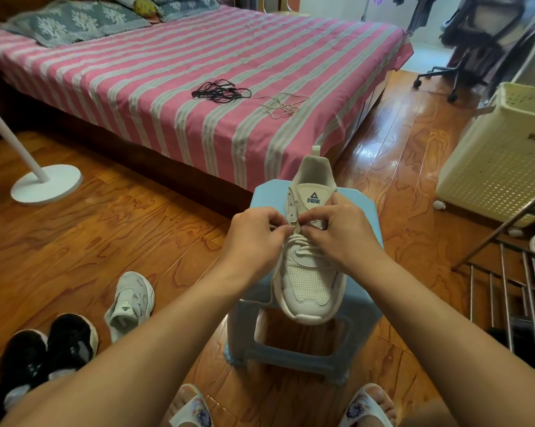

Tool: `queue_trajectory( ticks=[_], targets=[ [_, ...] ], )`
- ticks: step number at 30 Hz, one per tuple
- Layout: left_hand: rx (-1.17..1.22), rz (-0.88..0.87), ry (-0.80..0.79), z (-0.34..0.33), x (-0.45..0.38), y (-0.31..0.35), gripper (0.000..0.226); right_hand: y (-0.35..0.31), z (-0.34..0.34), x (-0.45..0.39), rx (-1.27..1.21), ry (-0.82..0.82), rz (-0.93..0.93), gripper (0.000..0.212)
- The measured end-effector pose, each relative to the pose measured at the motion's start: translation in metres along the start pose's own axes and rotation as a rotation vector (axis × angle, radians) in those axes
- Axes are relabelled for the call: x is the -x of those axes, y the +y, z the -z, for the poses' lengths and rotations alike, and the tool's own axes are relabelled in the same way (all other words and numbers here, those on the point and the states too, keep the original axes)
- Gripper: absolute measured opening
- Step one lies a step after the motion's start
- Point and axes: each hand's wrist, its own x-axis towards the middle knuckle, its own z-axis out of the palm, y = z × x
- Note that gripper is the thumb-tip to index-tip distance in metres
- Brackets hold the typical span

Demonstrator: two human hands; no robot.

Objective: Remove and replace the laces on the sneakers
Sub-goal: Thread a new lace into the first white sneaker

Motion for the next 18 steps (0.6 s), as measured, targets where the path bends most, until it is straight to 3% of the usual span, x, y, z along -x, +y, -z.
queue_trajectory(
  ticks=[5, 10, 13, 15, 18],
  targets=[
    [0.232, 0.075, -0.024, -0.001, -0.004, 0.001, 0.004, -0.001, 0.001, -0.002, 0.015, -0.034, -0.008, 0.016],
    [0.169, -0.027, -0.195, 0.007, -0.012, -0.005, 0.002, 0.003, 0.001, -0.004, 0.029, 0.001, 0.048, 0.006],
    [0.103, -0.08, -0.215, 0.008, -0.012, -0.007, 0.008, 0.005, 0.002, -0.003, 0.009, 0.054, 0.077, 0.007],
    [0.097, -0.085, -0.183, 0.011, -0.01, -0.006, 0.014, 0.005, 0.01, -0.004, -0.195, 0.081, -0.031, 0.012],
    [-0.081, -0.225, -0.153, 0.013, -0.006, -0.007, 0.024, -0.001, 0.021, -0.002, -0.537, 0.023, -0.197, 0.009]
  ],
)
